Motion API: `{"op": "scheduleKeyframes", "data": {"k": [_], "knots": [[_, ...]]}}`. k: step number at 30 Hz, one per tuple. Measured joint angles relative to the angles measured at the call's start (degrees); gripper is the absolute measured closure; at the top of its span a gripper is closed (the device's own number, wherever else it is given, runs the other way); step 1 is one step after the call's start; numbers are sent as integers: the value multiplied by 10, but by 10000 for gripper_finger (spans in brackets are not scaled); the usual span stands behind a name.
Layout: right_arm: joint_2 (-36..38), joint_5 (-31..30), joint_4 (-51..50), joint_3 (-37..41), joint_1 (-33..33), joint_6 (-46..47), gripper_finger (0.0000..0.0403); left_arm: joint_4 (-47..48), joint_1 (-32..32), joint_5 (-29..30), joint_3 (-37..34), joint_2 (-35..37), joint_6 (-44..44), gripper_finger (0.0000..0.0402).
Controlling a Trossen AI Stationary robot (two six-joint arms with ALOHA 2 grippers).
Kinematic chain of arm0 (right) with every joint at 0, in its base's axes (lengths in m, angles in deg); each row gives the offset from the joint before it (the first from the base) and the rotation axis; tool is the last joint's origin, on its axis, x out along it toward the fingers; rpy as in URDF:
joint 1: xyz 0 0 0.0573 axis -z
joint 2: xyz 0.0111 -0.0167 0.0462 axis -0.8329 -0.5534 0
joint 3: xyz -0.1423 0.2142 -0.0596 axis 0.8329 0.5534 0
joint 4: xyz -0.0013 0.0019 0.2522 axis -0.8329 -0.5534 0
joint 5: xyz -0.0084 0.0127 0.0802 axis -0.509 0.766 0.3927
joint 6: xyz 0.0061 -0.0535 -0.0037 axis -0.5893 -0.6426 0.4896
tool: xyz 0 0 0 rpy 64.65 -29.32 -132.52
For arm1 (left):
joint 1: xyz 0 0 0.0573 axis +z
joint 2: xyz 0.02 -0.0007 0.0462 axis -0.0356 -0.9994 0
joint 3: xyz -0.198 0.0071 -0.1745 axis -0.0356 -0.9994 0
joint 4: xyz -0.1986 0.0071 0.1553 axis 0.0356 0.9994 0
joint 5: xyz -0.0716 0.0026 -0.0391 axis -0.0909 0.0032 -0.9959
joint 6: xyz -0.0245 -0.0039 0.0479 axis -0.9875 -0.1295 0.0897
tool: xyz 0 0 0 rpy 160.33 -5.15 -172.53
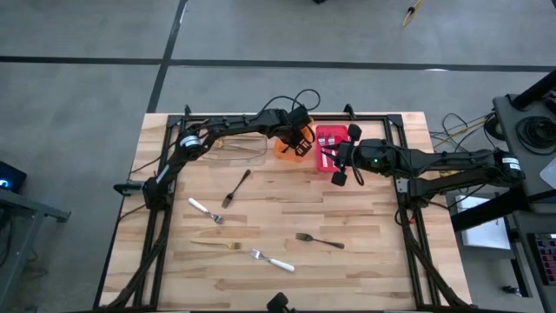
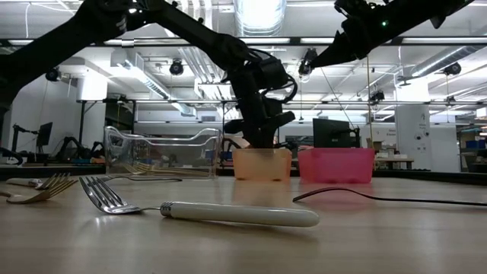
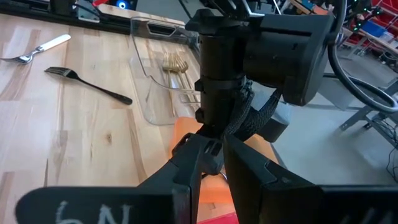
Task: Sort silverware by color (type)
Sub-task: Put the black fork into the orange bin
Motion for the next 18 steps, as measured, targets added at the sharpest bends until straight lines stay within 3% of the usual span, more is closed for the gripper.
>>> {"op": "scheduleKeyframes", "data": {"k": [18], "knots": [[0, 0, 0, 0, 0, 0, 344, -1, -4, 15, -5, 0, -5, 363]]}}
